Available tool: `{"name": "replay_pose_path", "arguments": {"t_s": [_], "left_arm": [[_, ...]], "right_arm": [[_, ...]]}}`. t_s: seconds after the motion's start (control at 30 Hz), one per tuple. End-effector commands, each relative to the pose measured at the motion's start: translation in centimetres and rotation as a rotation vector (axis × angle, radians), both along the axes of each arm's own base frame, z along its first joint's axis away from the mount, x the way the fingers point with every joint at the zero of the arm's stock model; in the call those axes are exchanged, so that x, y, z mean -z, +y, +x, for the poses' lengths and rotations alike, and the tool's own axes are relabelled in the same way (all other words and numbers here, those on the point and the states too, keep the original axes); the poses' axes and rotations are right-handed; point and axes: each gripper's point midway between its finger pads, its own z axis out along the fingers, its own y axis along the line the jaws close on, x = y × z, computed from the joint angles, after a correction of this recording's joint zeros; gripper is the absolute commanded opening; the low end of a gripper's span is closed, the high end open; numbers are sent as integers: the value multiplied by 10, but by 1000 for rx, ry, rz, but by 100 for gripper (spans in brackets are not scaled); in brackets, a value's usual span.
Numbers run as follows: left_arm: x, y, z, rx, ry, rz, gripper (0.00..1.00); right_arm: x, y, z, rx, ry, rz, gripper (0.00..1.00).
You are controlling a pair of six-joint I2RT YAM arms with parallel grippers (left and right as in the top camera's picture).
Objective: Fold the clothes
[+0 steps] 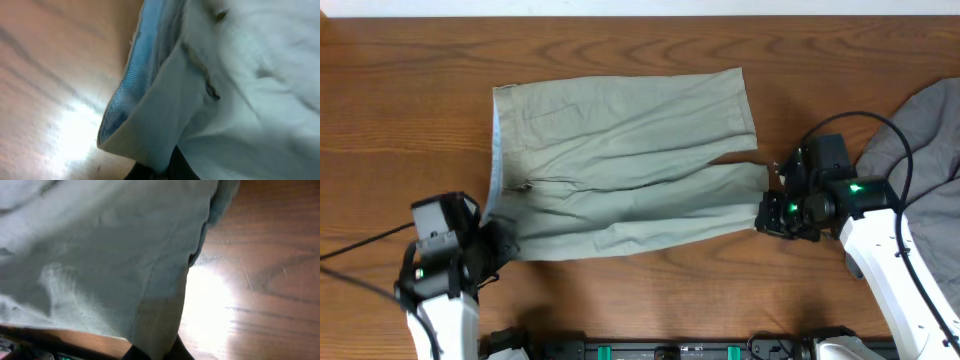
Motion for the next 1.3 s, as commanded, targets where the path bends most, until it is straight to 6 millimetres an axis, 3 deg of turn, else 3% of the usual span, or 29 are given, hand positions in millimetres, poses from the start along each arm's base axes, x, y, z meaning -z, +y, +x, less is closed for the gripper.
{"name": "replay_pose_path", "arguments": {"t_s": [0.0, 0.1, 0.3, 0.47, 0.6, 0.8, 0.9, 1.1, 1.13, 1.2, 1.23, 1.27], "left_arm": [[-27, 6, 13, 21, -118, 58, 6], [-37, 10, 31, 27, -183, 69, 6], [-49, 3, 98, 161, -324, 4, 6], [-60, -4, 164, 296, -446, -73, 6], [-62, 1, 210, 337, -501, -108, 6], [-27, 15, 255, 328, -440, -138, 6], [-5, 19, 266, 325, -424, -146, 6], [24, 27, 279, 312, -416, -126, 7], [29, 29, 280, 305, -410, -116, 15], [33, 31, 281, 298, -403, -108, 45], [33, 31, 281, 298, -405, -107, 52], [33, 34, 282, 292, -408, -98, 57]], "right_arm": [[-17, 1, 19, 27, -88, 27, 1], [-34, 10, 45, 39, -184, 81, 1], [-61, 8, 112, 103, -365, 137, 1], [-63, 5, 164, 121, -480, 156, 1], [-57, 15, 203, 97, -585, 193, 1], [-15, 24, 241, 155, -585, 258, 1], [3, 25, 256, 154, -610, 264, 1], [18, 27, 278, 142, -691, 274, 2], [21, 27, 280, 143, -694, 277, 2], [30, 27, 279, 148, -677, 274, 4], [33, 27, 279, 148, -670, 273, 15], [34, 27, 278, 146, -665, 275, 42]]}}
